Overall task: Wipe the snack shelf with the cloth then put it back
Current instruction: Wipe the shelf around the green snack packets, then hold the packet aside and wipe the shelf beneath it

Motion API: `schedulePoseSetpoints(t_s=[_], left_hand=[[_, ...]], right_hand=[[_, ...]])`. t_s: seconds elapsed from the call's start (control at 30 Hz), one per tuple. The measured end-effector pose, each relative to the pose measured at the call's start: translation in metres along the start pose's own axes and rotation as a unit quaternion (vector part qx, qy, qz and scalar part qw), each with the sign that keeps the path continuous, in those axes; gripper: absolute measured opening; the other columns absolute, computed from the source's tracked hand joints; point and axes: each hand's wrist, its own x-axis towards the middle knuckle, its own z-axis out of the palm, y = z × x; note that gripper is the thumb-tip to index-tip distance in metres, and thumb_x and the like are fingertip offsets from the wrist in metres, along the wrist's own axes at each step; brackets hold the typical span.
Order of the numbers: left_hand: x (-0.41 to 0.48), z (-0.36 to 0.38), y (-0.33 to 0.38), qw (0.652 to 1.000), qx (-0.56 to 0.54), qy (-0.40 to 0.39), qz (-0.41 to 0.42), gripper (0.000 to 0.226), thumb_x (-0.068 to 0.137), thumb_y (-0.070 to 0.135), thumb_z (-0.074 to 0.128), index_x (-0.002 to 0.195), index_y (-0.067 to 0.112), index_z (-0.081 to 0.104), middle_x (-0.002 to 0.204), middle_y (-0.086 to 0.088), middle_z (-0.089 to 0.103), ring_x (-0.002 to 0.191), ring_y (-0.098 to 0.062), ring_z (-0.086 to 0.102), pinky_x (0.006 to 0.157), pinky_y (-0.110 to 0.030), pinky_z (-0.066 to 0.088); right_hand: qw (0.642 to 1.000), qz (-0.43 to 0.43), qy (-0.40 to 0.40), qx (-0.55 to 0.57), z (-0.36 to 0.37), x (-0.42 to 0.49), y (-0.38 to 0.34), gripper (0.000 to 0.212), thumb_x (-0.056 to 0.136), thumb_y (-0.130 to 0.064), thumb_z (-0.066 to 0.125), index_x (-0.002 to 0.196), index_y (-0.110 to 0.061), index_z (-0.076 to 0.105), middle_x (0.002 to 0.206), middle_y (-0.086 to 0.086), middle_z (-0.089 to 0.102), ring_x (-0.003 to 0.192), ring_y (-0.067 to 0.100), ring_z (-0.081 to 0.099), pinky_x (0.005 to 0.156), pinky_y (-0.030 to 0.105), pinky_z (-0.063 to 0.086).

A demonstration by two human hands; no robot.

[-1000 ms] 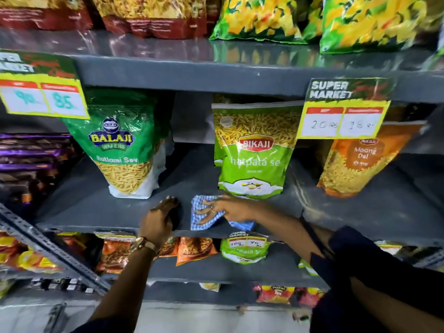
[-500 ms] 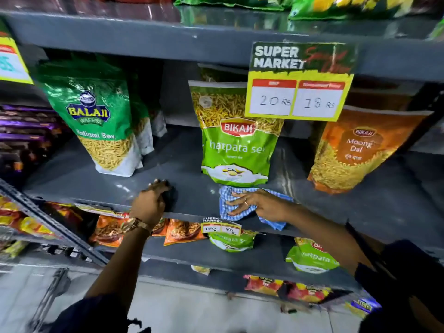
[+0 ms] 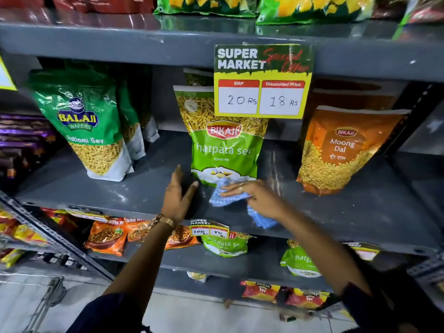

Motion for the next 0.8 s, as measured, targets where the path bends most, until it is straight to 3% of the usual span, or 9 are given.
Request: schedulePoseSetpoints(t_s=[0.1, 0.2, 0.27, 0.33, 0.43, 0.5, 0.6, 0.7, 0.8], left_hand=[[0.019, 0.012, 0.009, 0.991, -0.113, -0.034, -0.067, 0.095, 0.076, 0.037, 0.071, 0.146, 0.014, 0.010, 0.144, -0.009, 0.038, 0.128, -0.021, 0.040, 0.105, -0.037, 0.035], [0.037, 0.017, 0.014, 0.990, -0.118, -0.060, -0.053, 0.103, 0.066, 0.029, 0.082, 0.142, 0.009, 0.016, 0.135, -0.004, 0.045, 0.121, -0.018, 0.046, 0.096, -0.027, 0.040], [0.045, 0.021, 0.018, 0.989, -0.125, -0.055, -0.048, 0.097, 0.058, 0.023, 0.086, 0.135, 0.010, 0.028, 0.125, -0.004, 0.054, 0.109, -0.017, 0.055, 0.090, -0.030, 0.047], [0.051, 0.025, 0.019, 0.989, -0.130, -0.038, -0.052, 0.091, 0.051, 0.024, 0.090, 0.125, 0.012, 0.037, 0.115, -0.003, 0.059, 0.101, -0.017, 0.060, 0.087, -0.036, 0.051], [0.057, 0.025, 0.017, 0.994, -0.100, -0.014, -0.046, 0.092, 0.037, 0.043, 0.092, 0.113, 0.014, 0.050, 0.104, 0.000, 0.065, 0.092, -0.016, 0.063, 0.081, -0.036, 0.053], [0.060, 0.023, 0.014, 0.995, -0.091, -0.011, -0.039, 0.090, 0.035, 0.045, 0.092, 0.111, 0.015, 0.053, 0.103, -0.001, 0.067, 0.091, -0.016, 0.064, 0.080, -0.035, 0.054], [0.063, 0.014, 0.006, 0.994, -0.099, -0.008, -0.046, 0.091, 0.034, 0.043, 0.093, 0.113, 0.018, 0.053, 0.106, 0.000, 0.067, 0.093, -0.016, 0.064, 0.081, -0.037, 0.054], [0.066, 0.006, -0.001, 0.993, -0.098, -0.027, -0.053, 0.092, 0.034, 0.046, 0.089, 0.114, 0.019, 0.052, 0.109, -0.002, 0.066, 0.094, -0.016, 0.064, 0.081, -0.036, 0.053], [0.069, 0.004, -0.001, 0.993, -0.096, -0.041, -0.049, 0.085, 0.044, 0.035, 0.092, 0.116, 0.016, 0.052, 0.109, -0.002, 0.066, 0.095, -0.016, 0.063, 0.080, -0.032, 0.051]], right_hand=[[0.999, 0.000, -0.020, -0.045, 0.031, 0.018, -0.018, 0.075, 0.064, 0.022, 0.033, 0.124, -0.016, 0.056, 0.139, 0.005, 0.050, 0.133, 0.013, 0.036, 0.107, 0.008, 0.015], [0.996, -0.021, -0.027, -0.086, 0.045, 0.012, -0.009, 0.075, 0.069, 0.022, 0.033, 0.132, -0.016, 0.047, 0.147, 0.007, 0.039, 0.141, 0.020, 0.023, 0.114, 0.020, 0.010], [0.996, -0.015, -0.023, -0.088, 0.043, 0.001, -0.004, 0.076, 0.069, 0.021, 0.032, 0.132, -0.020, 0.046, 0.148, 0.003, 0.037, 0.141, 0.018, 0.022, 0.117, 0.026, 0.013], [0.997, -0.002, -0.015, -0.073, 0.039, -0.010, -0.001, 0.076, 0.068, 0.021, 0.032, 0.130, -0.021, 0.050, 0.146, 0.001, 0.040, 0.140, 0.014, 0.027, 0.115, 0.022, 0.016], [0.999, 0.027, -0.012, -0.042, 0.031, -0.025, 0.008, 0.076, 0.062, 0.017, 0.031, 0.122, -0.020, 0.058, 0.139, 0.002, 0.051, 0.134, 0.014, 0.038, 0.114, 0.028, 0.029], [0.997, 0.064, 0.021, -0.033, 0.024, -0.036, 0.015, 0.073, 0.059, 0.005, 0.029, 0.117, -0.027, 0.062, 0.130, 0.000, 0.060, 0.125, 0.013, 0.049, 0.107, 0.026, 0.039], [0.978, 0.141, 0.152, -0.041, 0.004, -0.043, 0.020, 0.068, 0.061, -0.007, 0.029, 0.112, -0.036, 0.063, 0.111, -0.002, 0.068, 0.100, 0.014, 0.062, 0.079, 0.007, 0.041], [0.956, 0.160, 0.238, -0.057, -0.013, -0.033, 0.018, 0.060, 0.068, 0.002, 0.039, 0.113, -0.030, 0.063, 0.116, 0.007, 0.068, 0.107, 0.027, 0.061, 0.094, 0.031, 0.048], [0.955, 0.179, 0.219, -0.090, -0.007, -0.015, 0.013, 0.062, 0.071, 0.010, 0.042, 0.120, -0.025, 0.059, 0.126, 0.008, 0.062, 0.118, 0.028, 0.053, 0.103, 0.039, 0.042]])
